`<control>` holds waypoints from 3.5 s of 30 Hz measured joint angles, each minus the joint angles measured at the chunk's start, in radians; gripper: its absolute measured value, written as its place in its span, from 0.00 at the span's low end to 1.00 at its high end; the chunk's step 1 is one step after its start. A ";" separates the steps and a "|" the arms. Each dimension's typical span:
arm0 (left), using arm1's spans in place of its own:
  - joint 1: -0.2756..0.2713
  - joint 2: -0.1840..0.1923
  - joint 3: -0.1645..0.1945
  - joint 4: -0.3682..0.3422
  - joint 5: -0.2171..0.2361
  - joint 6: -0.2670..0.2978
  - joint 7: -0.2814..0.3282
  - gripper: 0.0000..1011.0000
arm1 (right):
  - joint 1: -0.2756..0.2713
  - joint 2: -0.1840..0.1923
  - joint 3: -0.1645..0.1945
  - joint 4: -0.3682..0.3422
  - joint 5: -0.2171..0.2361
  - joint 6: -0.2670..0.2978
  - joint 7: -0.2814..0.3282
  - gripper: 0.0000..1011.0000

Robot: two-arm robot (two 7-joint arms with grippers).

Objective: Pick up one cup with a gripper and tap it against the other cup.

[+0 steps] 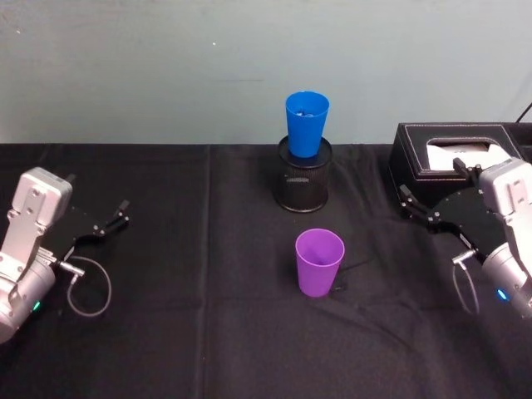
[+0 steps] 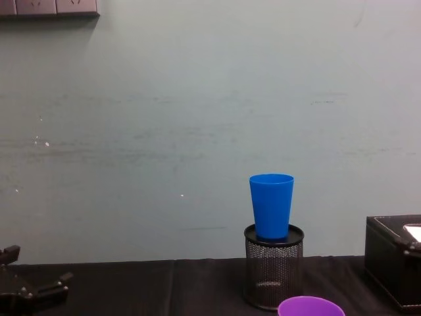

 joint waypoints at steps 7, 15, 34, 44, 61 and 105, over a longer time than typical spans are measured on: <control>0.000 0.000 0.000 0.000 0.000 0.000 0.000 0.99 | -0.071 0.004 0.026 -0.067 0.053 -0.016 0.053 0.99; 0.000 0.000 0.000 0.000 0.000 0.000 0.000 0.99 | -0.147 -0.009 0.032 -0.083 0.144 -0.059 0.151 0.99; 0.000 0.000 0.000 0.000 0.000 0.000 0.000 0.99 | -0.131 -0.054 -0.015 -0.015 0.164 -0.044 0.341 0.99; 0.000 0.000 0.000 0.000 0.000 0.000 0.000 0.99 | -0.059 -0.110 -0.036 0.043 0.117 -0.025 0.381 0.99; 0.000 0.000 0.000 0.000 0.000 0.000 0.000 0.99 | 0.000 -0.188 -0.042 0.120 0.077 -0.013 0.424 0.99; 0.000 0.000 0.000 0.000 0.000 0.000 0.000 0.99 | 0.002 -0.209 -0.013 0.093 0.056 0.012 0.436 0.73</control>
